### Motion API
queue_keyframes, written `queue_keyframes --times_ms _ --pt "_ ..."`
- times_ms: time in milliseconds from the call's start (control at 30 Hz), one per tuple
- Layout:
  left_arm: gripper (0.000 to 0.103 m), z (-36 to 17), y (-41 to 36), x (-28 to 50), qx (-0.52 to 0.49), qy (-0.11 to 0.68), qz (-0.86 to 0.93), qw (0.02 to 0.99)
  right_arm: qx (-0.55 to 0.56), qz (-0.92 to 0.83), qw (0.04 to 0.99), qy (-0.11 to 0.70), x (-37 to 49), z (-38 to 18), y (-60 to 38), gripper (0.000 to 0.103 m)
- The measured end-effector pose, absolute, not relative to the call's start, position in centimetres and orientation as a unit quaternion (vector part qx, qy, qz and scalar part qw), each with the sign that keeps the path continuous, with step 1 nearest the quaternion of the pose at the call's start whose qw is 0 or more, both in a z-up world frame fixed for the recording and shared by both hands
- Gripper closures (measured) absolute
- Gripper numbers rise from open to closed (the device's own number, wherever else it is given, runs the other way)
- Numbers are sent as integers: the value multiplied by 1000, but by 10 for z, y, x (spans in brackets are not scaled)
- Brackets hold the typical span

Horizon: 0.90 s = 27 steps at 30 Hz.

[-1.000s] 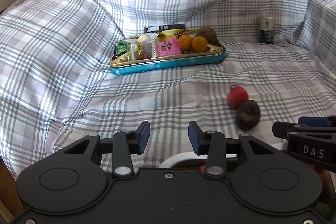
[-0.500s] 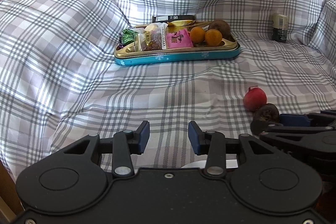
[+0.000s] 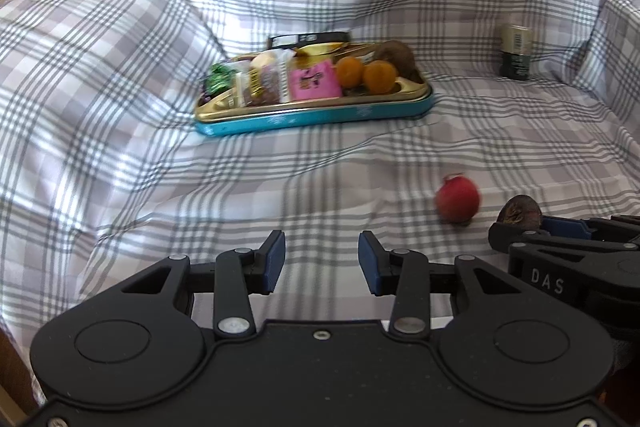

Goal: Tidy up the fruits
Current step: 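Grasp the dark plum with the right tool while the left tool grasps the red apple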

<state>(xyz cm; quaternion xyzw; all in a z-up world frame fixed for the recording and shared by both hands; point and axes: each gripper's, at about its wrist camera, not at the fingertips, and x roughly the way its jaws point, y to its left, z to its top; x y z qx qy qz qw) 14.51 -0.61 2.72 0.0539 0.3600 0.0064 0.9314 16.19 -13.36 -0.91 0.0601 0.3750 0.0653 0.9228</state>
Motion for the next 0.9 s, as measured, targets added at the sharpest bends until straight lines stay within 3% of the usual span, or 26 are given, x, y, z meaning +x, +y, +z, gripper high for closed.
queue_keyframes --times_ms 467,900 --pt "53 24 -53 160 69 363 -54 928 68 -36 937 340 153 -14 -178 66" --pt "53 17 -72 183 66 368 -72 925 83 -33 929 359 159 -23 -183 65"
